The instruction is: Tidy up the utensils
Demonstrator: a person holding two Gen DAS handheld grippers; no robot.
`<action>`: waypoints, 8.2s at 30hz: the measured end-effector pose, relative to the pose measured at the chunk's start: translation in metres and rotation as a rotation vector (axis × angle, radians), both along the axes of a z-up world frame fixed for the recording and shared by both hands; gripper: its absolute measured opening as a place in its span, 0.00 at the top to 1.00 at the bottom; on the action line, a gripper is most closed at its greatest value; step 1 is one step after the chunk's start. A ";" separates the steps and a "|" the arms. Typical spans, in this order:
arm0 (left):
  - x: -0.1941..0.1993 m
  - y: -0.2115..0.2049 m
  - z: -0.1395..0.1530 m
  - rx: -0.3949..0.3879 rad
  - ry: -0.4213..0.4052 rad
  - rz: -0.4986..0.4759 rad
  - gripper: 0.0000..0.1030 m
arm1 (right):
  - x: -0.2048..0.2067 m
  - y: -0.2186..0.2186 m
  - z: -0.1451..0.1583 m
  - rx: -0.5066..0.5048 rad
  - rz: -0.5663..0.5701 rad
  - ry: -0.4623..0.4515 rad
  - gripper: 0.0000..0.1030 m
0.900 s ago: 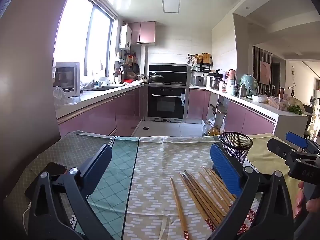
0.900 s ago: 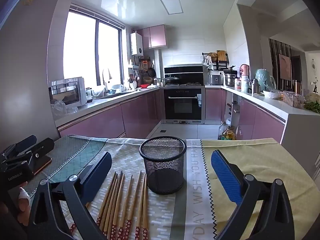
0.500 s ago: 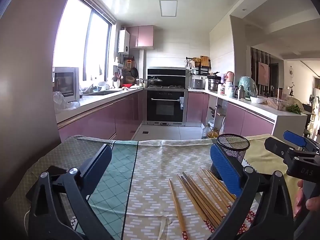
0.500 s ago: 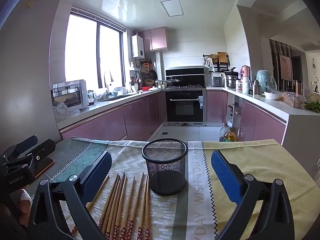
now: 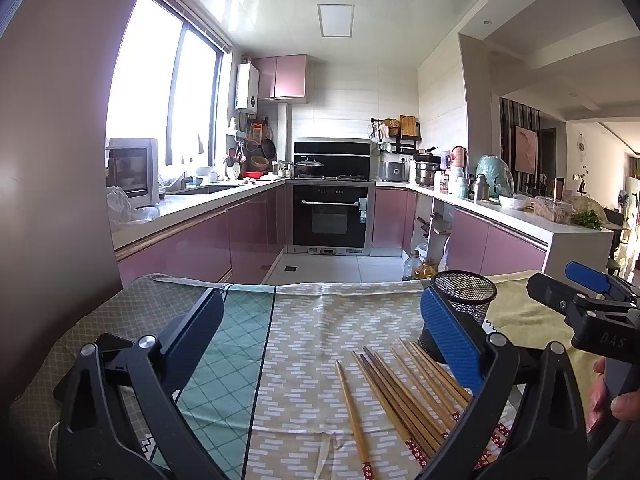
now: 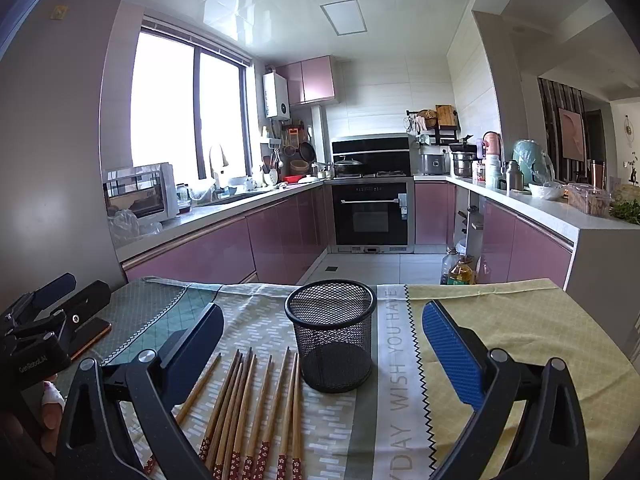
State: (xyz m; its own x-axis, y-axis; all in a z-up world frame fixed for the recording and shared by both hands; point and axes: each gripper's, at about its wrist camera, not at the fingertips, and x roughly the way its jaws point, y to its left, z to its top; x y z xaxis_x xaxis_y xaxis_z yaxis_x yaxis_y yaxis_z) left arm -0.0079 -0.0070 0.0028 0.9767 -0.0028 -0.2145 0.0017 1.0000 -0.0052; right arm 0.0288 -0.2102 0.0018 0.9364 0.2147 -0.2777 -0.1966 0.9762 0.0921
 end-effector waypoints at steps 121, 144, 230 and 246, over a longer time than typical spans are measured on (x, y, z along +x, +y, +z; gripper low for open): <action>0.069 -0.007 -0.079 0.098 0.491 -0.217 0.36 | 0.067 0.033 -0.092 -0.175 0.221 0.554 0.74; 0.110 -0.010 -0.104 0.005 0.666 -0.231 0.92 | 0.087 0.035 -0.093 -0.097 0.250 0.595 0.94; 0.145 -0.025 -0.002 -0.107 0.392 -0.387 0.40 | 0.094 -0.014 0.019 0.028 0.305 0.281 0.60; 0.107 -0.003 -0.101 -0.038 0.655 -0.345 0.40 | 0.071 0.021 -0.082 -0.051 0.322 0.575 0.59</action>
State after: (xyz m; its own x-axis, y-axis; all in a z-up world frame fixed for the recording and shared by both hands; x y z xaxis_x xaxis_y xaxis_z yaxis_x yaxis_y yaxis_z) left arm 0.0987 -0.0103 -0.0979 0.5906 -0.3059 -0.7467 0.3007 0.9421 -0.1482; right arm 0.0997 -0.1897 -0.0800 0.5271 0.4326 -0.7314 -0.4131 0.8826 0.2243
